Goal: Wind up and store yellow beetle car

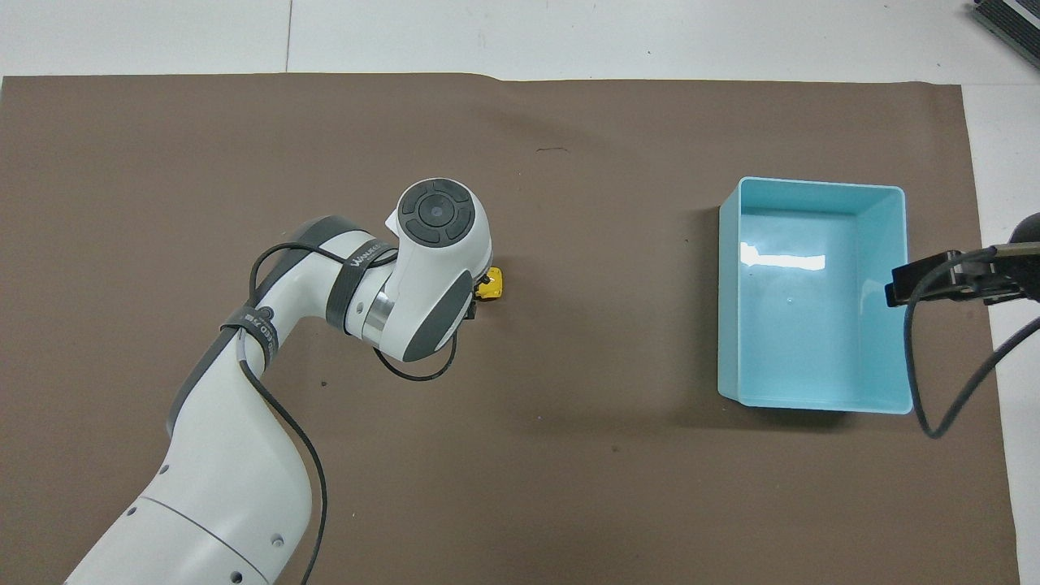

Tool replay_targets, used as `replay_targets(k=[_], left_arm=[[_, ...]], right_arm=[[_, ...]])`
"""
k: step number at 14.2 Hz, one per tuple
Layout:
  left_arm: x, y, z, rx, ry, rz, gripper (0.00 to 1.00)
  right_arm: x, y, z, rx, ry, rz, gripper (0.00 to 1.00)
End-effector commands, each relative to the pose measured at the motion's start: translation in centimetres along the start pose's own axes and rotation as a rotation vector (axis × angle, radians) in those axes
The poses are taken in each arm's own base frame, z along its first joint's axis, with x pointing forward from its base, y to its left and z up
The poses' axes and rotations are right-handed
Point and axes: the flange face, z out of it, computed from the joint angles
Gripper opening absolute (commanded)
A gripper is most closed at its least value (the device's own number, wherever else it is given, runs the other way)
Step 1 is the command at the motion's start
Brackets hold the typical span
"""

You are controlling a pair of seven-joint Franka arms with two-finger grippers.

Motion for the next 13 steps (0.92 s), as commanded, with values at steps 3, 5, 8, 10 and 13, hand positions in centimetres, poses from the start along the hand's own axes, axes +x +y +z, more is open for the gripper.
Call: replay_targets(k=[3, 5, 8, 10, 13], left_arm=[[4.8, 1.4, 1.3, 0.019, 0.029, -0.012, 0.05], [6.8, 1.7, 2.1, 0.036, 0.037, -0.014, 0.07], [8.9, 2.5, 2.2, 0.030, 0.032, -0.011, 0.10], [10.4, 3.1, 2.4, 0.030, 0.033, 0.001, 0.13], [12.1, 3.0, 2.9, 0.045, 0.038, 0.031, 0.20]], right_arm=[[0.2, 0.3, -0.2, 0.004, 0.006, -0.012, 1.00], [0.2, 0.3, -0.2, 0.006, 0.006, -0.013, 1.00], [0.2, 0.3, -0.2, 0.006, 0.006, -0.013, 1.00], [0.2, 0.3, -0.2, 0.004, 0.006, -0.012, 1.00], [0.2, 0.3, -0.2, 0.006, 0.006, -0.014, 1.00]])
